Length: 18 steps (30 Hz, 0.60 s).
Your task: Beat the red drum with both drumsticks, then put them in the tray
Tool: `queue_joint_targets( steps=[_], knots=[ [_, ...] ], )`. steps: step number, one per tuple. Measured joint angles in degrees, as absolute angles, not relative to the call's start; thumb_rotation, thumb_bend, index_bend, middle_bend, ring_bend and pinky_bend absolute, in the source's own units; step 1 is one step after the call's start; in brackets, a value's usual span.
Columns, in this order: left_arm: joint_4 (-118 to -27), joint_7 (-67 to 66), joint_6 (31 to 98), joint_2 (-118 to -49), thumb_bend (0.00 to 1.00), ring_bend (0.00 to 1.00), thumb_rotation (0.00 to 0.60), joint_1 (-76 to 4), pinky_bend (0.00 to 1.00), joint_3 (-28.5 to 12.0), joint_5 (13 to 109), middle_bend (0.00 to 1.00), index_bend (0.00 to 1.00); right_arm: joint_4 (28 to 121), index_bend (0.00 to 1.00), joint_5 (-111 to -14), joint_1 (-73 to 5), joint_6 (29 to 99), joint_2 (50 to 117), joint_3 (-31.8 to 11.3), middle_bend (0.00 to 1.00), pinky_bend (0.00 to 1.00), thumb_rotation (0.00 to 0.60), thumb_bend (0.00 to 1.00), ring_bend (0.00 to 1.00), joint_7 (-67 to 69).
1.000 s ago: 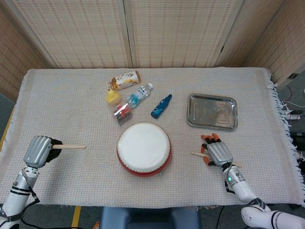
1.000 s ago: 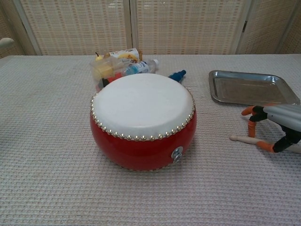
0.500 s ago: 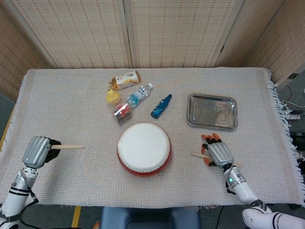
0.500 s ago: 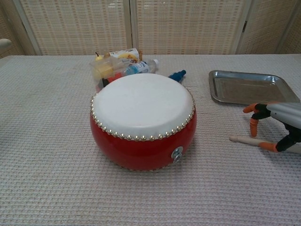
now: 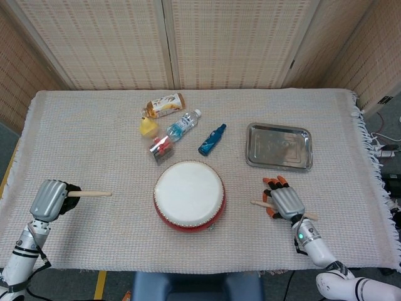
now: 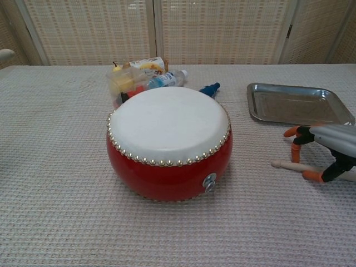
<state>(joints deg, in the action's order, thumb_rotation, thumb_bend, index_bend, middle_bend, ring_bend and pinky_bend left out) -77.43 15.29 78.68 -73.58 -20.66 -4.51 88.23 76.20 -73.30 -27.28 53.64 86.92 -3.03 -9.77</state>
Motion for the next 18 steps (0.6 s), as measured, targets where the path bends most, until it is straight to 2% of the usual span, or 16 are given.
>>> queue_joint_targets(
  steps=[3, 6, 12, 18],
  knots=[
    [-77.3, 15.3, 78.7, -73.7, 0.85, 1.00, 0.600, -20.6, 1.00, -4.5, 88.2, 1.00, 1.00, 76.2, 0.48, -73.0, -27.3, 53.5, 86.9, -3.0, 0.08, 0.05, 0.600, 0.36, 0.00, -10.1],
    [-77.3, 15.5, 78.7, -73.7, 0.85, 1.00, 0.600, -20.6, 1.00, -4.5, 88.2, 1.00, 1.00, 76.0, 0.53, -72.6, -27.4, 53.1, 86.9, -2.8, 0.08, 0.05, 0.600, 0.36, 0.00, -10.5],
    [-77.3, 15.6, 78.9, -73.5, 0.85, 1.00, 0.600, -20.5, 1.00, -4.6, 88.2, 1.00, 1.00, 76.3, 0.65, -74.3, -26.9, 55.5, 87.0, -3.0, 0.13, 0.05, 0.600, 0.49, 0.00, -8.8],
    [-77.8, 15.9, 79.2, -73.0, 0.85, 1.00, 0.600, -20.3, 1.00, -4.9, 87.9, 1.00, 1.00, 78.7, 0.67, -77.0, -26.0, 58.5, 85.5, -3.4, 0.16, 0.05, 0.600, 0.49, 0.00, -2.5]
  ],
)
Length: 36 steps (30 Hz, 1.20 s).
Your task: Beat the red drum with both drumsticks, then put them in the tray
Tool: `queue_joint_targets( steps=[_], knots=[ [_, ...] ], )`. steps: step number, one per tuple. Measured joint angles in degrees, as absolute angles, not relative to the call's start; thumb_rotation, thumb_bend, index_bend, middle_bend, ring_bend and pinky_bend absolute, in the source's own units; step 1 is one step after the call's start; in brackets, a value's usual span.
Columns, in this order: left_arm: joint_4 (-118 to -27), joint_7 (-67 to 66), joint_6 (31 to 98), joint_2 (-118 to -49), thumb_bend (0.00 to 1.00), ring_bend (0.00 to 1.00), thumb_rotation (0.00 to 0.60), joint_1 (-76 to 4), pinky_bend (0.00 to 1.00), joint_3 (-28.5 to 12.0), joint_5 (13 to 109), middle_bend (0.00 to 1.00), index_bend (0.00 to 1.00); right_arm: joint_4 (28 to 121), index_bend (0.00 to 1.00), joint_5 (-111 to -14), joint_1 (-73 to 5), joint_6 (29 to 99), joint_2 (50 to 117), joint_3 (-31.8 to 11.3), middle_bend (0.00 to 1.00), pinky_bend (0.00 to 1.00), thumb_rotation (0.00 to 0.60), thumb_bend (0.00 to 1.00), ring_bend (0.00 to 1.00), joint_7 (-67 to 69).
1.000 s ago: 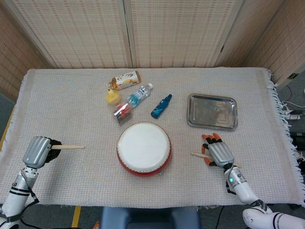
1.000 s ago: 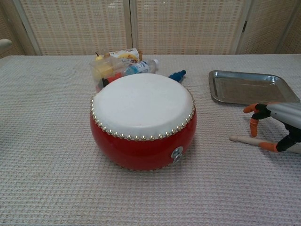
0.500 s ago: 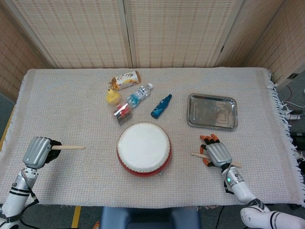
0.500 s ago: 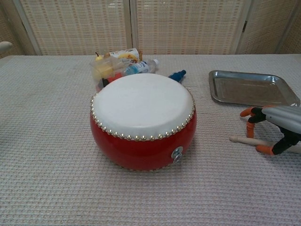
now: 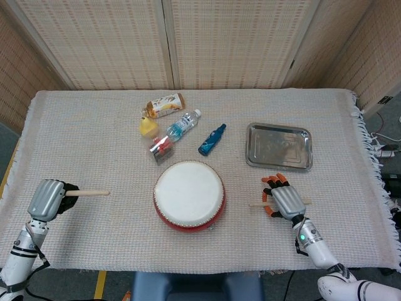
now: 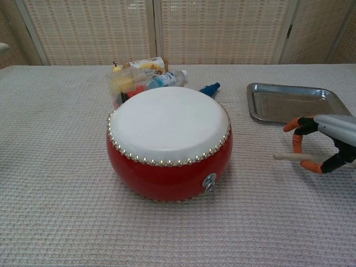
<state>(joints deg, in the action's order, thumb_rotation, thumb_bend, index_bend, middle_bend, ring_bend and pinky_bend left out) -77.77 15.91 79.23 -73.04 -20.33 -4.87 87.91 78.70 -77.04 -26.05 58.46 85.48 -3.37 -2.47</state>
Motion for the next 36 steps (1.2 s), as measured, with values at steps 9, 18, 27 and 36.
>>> queue_joint_targets(
  steps=[9, 18, 27, 36],
  knots=[
    [-79.4, 15.7, 79.9, -72.0, 0.85, 1.00, 0.600, -19.8, 1.00, -4.9, 87.9, 1.00, 1.00, 82.4, 0.66, -82.4, -24.8, 62.7, 81.4, -4.5, 0.22, 0.10, 0.600, 0.49, 0.09, 26.2],
    [-81.0, 14.9, 80.1, -71.1, 0.85, 1.00, 0.600, -19.5, 1.00, -4.9, 87.9, 1.00, 1.00, 78.0, 0.66, -88.3, -24.2, 66.2, 79.3, -3.5, 0.30, 0.24, 0.600, 0.49, 0.25, 69.6],
    [-82.0, 14.0, 79.8, -70.8, 0.85, 1.00, 0.600, -19.5, 1.00, -5.0, 87.9, 1.00, 1.00, 61.3, 0.63, -94.6, -25.1, 69.2, 81.7, 0.5, 0.33, 0.28, 0.600, 0.49, 0.28, 107.3],
    [-82.2, 13.8, 79.8, -70.6, 0.85, 1.00, 0.600, -19.2, 1.00, -4.9, 87.9, 1.00, 1.00, 47.4, 0.58, -97.4, -27.1, 70.1, 87.2, 4.2, 0.34, 0.32, 0.600, 0.49, 0.29, 122.5]
  ],
)
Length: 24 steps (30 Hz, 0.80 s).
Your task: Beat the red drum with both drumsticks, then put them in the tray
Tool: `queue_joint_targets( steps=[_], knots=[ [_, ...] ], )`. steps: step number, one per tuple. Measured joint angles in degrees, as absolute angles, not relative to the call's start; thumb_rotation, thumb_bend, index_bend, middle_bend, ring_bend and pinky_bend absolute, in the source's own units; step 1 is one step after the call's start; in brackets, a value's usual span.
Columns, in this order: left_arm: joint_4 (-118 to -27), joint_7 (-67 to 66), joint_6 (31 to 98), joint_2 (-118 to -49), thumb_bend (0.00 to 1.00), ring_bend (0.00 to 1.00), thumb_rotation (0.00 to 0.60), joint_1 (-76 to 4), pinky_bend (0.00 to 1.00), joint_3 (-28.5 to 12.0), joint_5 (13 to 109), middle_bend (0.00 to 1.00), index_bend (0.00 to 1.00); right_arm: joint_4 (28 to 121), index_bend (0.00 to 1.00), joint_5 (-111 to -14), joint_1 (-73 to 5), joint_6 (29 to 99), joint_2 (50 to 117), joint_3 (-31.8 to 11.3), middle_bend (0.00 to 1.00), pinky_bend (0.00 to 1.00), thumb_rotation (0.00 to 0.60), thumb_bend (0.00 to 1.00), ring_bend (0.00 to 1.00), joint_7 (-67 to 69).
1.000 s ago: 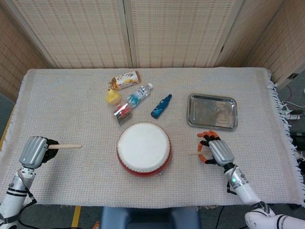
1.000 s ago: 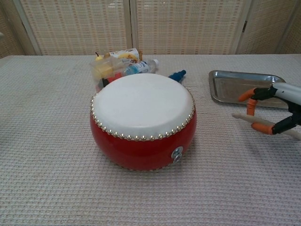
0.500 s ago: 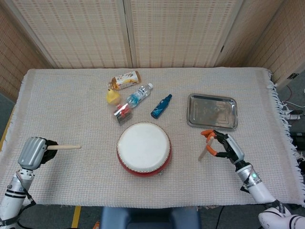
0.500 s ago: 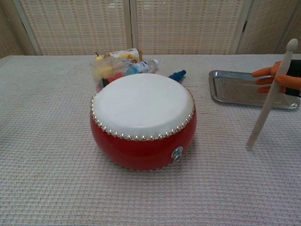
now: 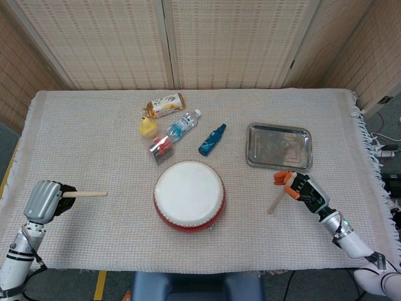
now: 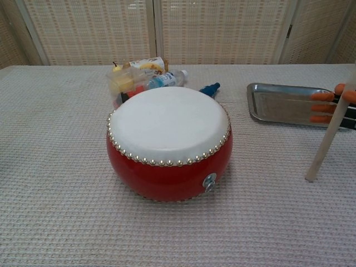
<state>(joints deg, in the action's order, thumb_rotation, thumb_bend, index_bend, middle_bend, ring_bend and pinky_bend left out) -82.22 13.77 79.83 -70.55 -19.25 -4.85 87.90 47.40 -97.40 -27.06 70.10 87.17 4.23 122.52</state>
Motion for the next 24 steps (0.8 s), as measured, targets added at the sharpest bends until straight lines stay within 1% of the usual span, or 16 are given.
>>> queue_joint_targets(
  steps=[3, 6, 13, 18, 24],
  knots=[
    [-82.1, 13.8, 79.8, -70.5, 0.85, 1.00, 0.600, -19.1, 1.00, -4.8, 87.8, 1.00, 1.00, 44.1, 0.54, -97.7, -27.4, 70.6, 88.7, 5.0, 0.34, 0.33, 0.600, 0.48, 0.30, 126.0],
    [-82.0, 14.0, 79.9, -70.4, 0.85, 1.00, 0.600, -19.0, 1.00, -4.7, 87.9, 1.00, 1.00, 41.4, 0.51, -97.8, -27.6, 71.5, 90.0, 5.7, 0.35, 0.34, 0.600, 0.43, 0.31, 128.7],
    [-81.9, 14.3, 80.0, -70.3, 0.85, 1.00, 0.600, -18.9, 1.00, -4.7, 87.9, 1.00, 1.00, 36.5, 0.50, -98.4, -27.5, 74.6, 91.9, 6.9, 0.35, 0.37, 0.600, 0.35, 0.32, 133.0],
    [-82.0, 14.2, 80.0, -70.2, 0.85, 1.00, 0.600, -18.8, 1.00, -4.7, 88.0, 1.00, 1.00, 34.6, 0.50, -98.9, -27.3, 75.8, 92.8, 7.8, 0.36, 0.38, 0.600, 0.33, 0.33, 133.5],
    [-82.1, 14.0, 79.7, -70.1, 0.85, 1.00, 0.600, -18.9, 1.00, -4.7, 88.0, 1.00, 1.00, 33.1, 0.51, -99.4, -27.3, 76.8, 93.8, 8.8, 0.37, 0.38, 0.600, 0.33, 0.33, 132.6]
  ],
)
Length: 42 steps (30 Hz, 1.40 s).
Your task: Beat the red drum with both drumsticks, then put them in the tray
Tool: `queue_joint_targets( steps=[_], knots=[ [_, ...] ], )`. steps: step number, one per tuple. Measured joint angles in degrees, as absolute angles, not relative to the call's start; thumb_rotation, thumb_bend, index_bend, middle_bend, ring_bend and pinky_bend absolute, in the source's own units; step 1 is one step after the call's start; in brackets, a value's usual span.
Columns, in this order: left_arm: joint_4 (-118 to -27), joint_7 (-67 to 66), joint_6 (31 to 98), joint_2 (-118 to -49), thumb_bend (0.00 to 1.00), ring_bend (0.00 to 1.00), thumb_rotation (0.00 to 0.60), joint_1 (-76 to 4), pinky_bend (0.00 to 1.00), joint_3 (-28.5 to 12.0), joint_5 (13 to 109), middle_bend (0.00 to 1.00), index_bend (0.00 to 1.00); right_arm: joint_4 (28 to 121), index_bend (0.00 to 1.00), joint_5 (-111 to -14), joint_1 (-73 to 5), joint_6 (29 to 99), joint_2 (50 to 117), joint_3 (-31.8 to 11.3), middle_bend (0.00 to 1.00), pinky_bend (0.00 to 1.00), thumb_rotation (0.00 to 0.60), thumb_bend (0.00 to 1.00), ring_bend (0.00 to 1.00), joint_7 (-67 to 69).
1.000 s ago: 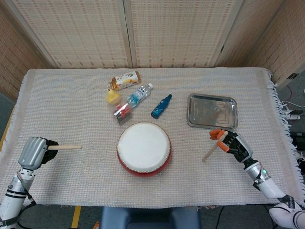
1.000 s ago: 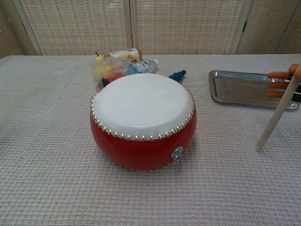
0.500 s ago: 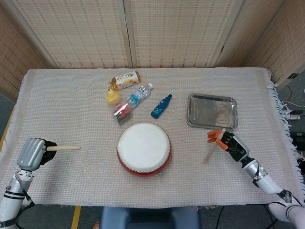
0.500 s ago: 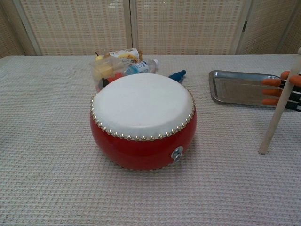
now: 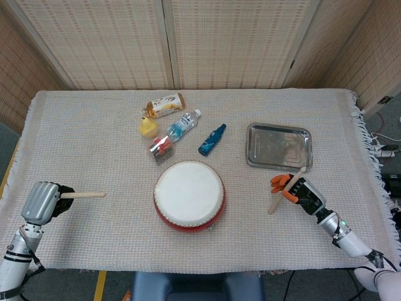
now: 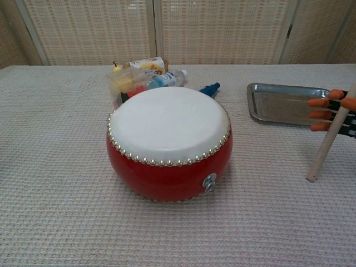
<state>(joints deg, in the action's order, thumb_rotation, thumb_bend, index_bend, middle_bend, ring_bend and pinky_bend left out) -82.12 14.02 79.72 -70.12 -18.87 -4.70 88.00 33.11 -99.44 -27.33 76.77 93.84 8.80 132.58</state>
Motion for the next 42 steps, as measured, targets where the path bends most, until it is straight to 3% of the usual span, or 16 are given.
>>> queue_joint_targets(
  steps=[11, 20, 42],
  knots=[
    [-81.8, 14.2, 79.3, -70.4, 0.85, 1.00, 0.600, -19.1, 1.00, -4.7, 88.1, 1.00, 1.00, 33.2, 0.55, -99.8, -27.0, 77.5, 94.7, 10.1, 0.40, 0.38, 0.600, 0.32, 0.35, 128.2],
    [-81.4, 14.4, 79.2, -70.5, 0.85, 1.00, 0.600, -19.1, 1.00, -4.6, 88.2, 1.00, 1.00, 34.0, 0.60, -99.1, -27.0, 76.8, 94.8, 10.2, 0.45, 0.41, 0.600, 0.13, 0.39, 126.2],
    [-80.5, 14.8, 78.7, -71.1, 0.85, 1.00, 0.600, -19.3, 1.00, -4.4, 88.2, 1.00, 1.00, 35.5, 0.77, -99.3, -27.9, 73.1, 95.8, 11.6, 0.57, 0.51, 0.600, 0.12, 0.50, 120.0]
  ],
)
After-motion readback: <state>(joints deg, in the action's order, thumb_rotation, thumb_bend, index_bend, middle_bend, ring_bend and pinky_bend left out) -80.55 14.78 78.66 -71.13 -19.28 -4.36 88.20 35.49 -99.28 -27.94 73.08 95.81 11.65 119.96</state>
